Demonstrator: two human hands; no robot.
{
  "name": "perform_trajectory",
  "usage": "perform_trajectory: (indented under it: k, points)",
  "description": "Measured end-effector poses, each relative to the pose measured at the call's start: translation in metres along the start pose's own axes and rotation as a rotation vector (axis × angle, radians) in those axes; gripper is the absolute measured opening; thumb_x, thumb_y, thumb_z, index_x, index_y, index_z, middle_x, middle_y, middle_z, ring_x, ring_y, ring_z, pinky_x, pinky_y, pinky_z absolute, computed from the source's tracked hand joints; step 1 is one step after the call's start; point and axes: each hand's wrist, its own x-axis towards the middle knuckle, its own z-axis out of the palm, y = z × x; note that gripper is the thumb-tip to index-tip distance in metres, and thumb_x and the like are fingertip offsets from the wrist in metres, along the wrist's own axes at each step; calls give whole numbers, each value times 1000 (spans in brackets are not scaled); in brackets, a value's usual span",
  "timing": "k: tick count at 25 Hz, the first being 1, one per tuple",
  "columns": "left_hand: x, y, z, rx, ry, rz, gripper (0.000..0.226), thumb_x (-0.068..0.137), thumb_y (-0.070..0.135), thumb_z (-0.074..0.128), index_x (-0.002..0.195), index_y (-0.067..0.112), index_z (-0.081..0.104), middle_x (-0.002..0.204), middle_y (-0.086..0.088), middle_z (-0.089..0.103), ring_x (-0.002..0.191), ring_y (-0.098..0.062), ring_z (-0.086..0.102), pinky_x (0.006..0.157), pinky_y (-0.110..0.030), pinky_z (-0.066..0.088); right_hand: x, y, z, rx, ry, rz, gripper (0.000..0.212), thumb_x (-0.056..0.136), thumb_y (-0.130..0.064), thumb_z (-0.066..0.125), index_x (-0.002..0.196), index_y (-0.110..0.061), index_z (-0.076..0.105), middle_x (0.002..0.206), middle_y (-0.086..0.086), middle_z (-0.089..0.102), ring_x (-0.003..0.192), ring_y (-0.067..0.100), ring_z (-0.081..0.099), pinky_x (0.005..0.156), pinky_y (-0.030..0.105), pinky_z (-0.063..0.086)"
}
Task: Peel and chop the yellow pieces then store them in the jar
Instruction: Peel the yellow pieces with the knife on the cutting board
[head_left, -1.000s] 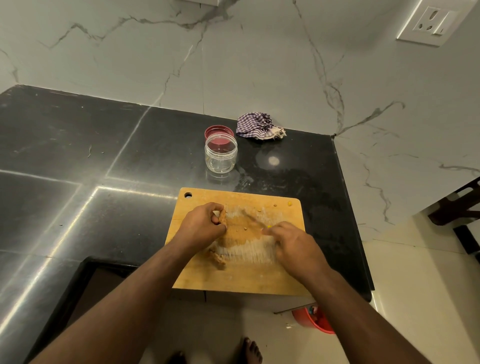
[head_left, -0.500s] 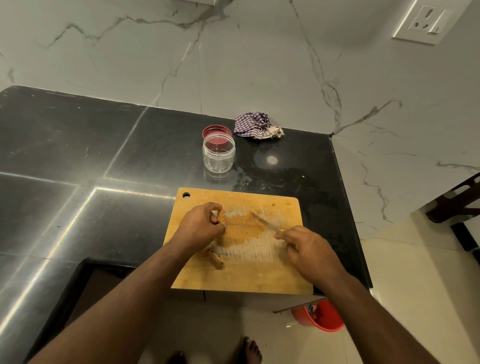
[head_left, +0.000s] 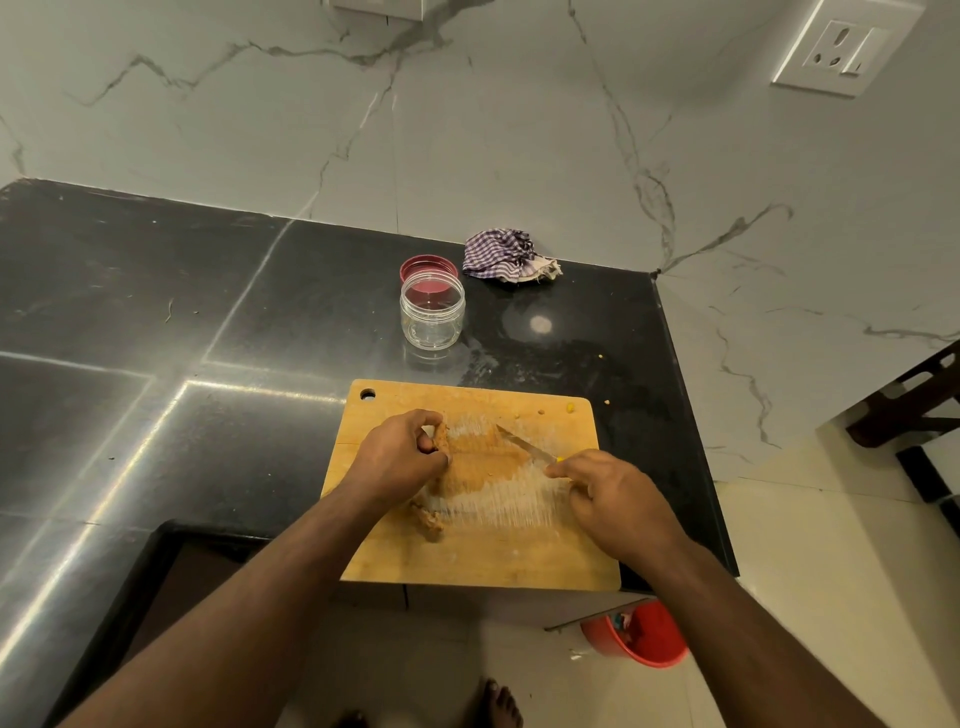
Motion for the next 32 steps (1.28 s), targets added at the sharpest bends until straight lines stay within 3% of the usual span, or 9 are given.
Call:
perform_trajectory:
  k: [4,8,11,15,19,24,28,32]
  points:
    - [0,-2,1,-11,1,1,55,88,21,72,140,22,53,87,0,65,78,-14,62,60,-23,47,1,10,-1,11,99,77,34,95,-14,53,122,-28,67,123,-10,61,107,8,58,93,26,49]
    - [1,-2,1,2,7,8,55,88,23,72,139,23,54,86,1,65,78,-13,62,60,-23,46,0,7,3,14,30,41,33,96,-16,52,121,-32,66,124,-16,58,108,6,57,93,26,49]
    - [0,-2,0,6,9,14,54,88,23,72,139,23,54,87,0,65,79,-14,63,62,-26,48,5,9,0,16,105,103,33,98,-16,51,125,-29,64,125,-11,59,107,7,57,91,24,48]
    - [0,-3,0,2,8,11,54,88,23,72,138,24,54,87,0,66,80,-15,63,64,-29,51,6,7,5,8,44,26,34,96,-16,51,122,-32,66,125,-14,59,107,7,58,93,28,50]
    - [-1,-2,1,-4,7,14,54,88,23,72,139,23,54,86,-1,66,79,-15,63,64,-30,51,13,7,2,46,183,109,34,97,-12,52,125,-27,65,124,-9,60,105,7,58,88,23,48]
    - [-3,-1,1,-18,27,0,55,86,28,76,137,25,55,87,2,64,78,-13,62,64,-27,50,1,-2,12,72,18,-5,34,95,-17,55,123,-32,66,122,-14,61,106,5,58,92,25,49]
    - [-4,-2,-1,-77,0,9,63,85,25,77,142,24,49,90,0,63,82,-13,62,67,-28,51,4,6,0,79,132,88,33,95,-15,56,123,-28,66,120,-12,60,103,4,56,89,23,47]
    - [0,-8,-9,-95,-35,40,53,90,8,62,138,30,54,106,1,57,100,-20,59,82,-34,56,-14,-2,4,169,-135,-77,27,91,-22,62,113,-35,71,111,-24,62,95,-3,58,85,20,50]
